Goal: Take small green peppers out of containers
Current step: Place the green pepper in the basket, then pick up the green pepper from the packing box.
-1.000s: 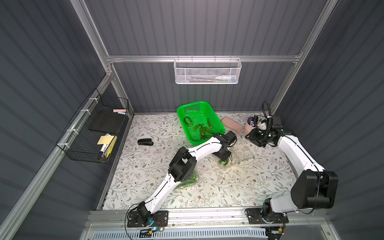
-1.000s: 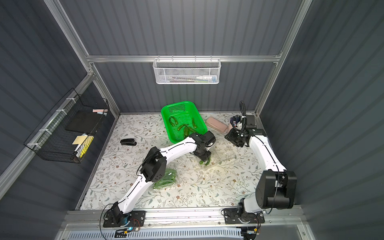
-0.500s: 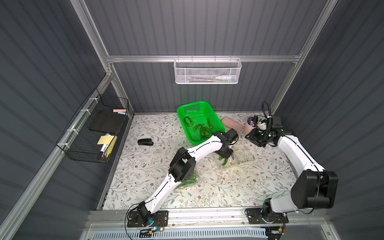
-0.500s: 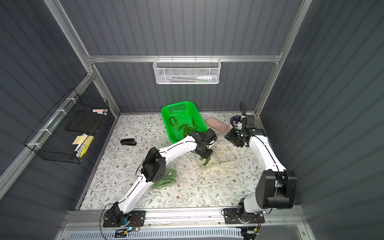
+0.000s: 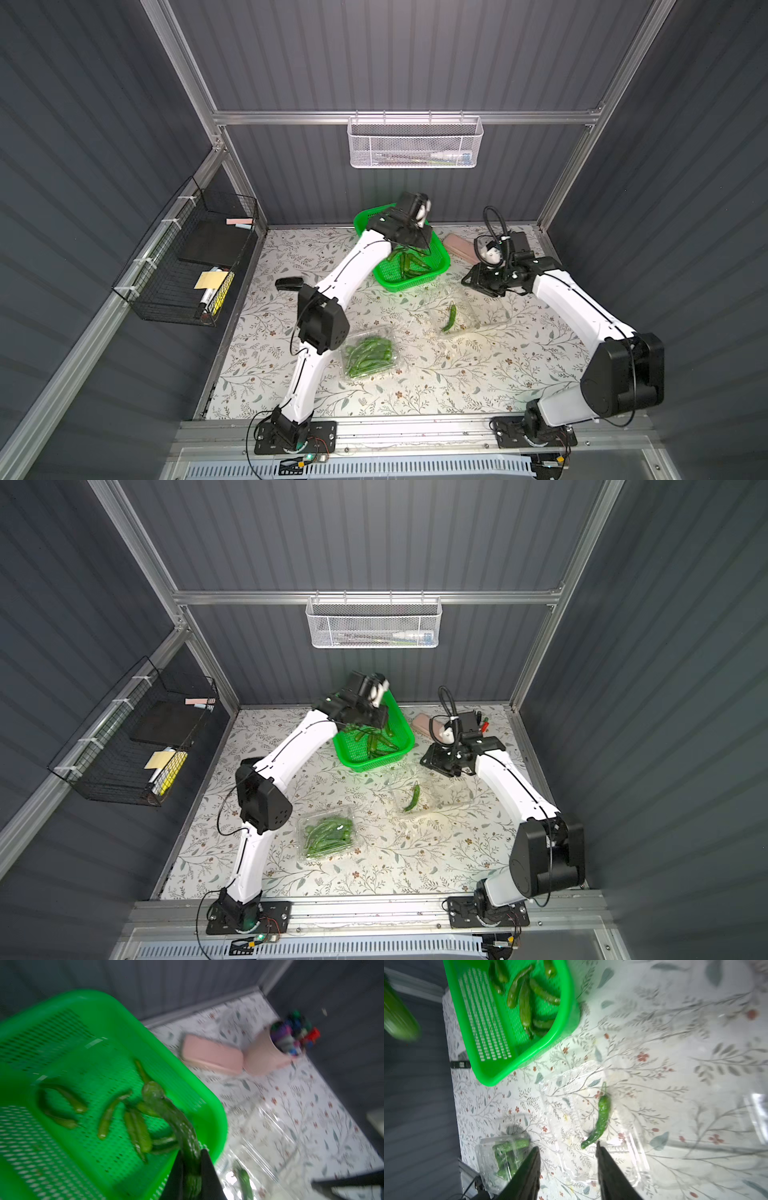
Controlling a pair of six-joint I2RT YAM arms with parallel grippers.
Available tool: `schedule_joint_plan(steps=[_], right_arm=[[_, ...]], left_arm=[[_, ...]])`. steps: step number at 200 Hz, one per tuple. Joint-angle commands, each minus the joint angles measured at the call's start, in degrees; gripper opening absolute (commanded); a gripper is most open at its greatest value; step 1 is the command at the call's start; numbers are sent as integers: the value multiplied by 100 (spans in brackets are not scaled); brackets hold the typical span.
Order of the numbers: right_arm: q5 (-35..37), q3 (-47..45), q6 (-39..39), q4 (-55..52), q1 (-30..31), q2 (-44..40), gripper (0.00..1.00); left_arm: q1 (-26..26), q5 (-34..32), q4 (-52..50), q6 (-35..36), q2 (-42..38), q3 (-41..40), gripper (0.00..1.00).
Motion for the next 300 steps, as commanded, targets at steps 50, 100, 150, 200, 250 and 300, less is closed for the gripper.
schedule_joint_plan(steps=[50,100,150,200,250,300], right_arm=[[626,-90,90,-460,645,873,46],[1022,-83,-39,-536,751,1314,44],[1251,31,-13,-462,873,1966,38],[1310,148,-79,-345,971,2183,15],[1539,770,-327,-722,968,1592,2],[1602,2295,-552,-371,971,1719,3]], left_arm=[[342,55,563,-469,294,-281,99],[342,-447,979,-643,-695,-1483,99],[342,-981,981,-903,-1494,-2315,99],[375,-1313,625,-944,-1966,-3128,99],[866,-808,688,-1354,-2570,-4256,99],[1282,-515,699,-1691,-3137,-5159,99]])
